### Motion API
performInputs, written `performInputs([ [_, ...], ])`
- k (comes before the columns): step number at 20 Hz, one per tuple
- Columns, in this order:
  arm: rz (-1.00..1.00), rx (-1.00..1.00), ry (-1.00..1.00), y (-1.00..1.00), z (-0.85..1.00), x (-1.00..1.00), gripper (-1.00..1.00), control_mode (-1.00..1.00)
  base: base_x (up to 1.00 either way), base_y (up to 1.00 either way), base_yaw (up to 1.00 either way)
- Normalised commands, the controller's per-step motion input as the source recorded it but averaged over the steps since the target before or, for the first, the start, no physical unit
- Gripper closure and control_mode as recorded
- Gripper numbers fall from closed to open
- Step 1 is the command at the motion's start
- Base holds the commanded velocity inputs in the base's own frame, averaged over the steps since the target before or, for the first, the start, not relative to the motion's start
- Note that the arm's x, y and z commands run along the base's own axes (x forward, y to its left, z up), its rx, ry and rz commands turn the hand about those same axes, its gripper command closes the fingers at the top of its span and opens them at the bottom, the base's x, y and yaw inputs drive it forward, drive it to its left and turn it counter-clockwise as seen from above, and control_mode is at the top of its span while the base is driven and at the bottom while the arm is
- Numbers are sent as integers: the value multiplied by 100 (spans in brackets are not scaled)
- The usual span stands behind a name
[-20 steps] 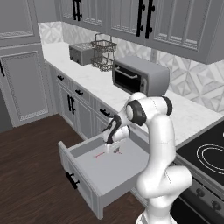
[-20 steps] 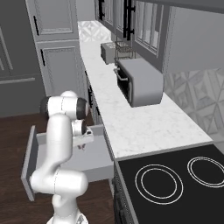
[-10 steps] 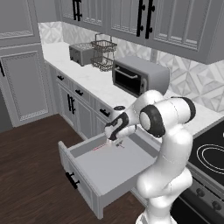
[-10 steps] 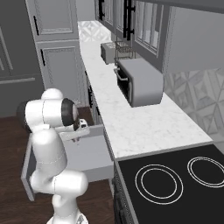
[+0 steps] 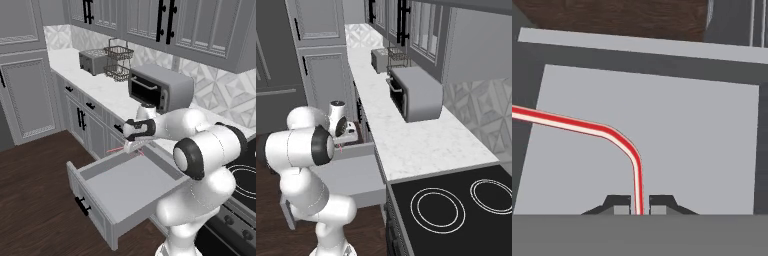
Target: Take a straw from the drawer in front and place it inside the glass cup on the dining counter.
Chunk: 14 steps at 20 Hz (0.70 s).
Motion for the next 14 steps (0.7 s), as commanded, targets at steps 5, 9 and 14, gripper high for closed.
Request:
performInputs([
  [5,-6,1,0,0,100,-3,100,-100,0,0,0],
  [9,-8,-4,0,0,100,-32,100,-100,0,0,0],
  [14,-9,-8,0,-10,100,-49,100,-100,0,0,0],
])
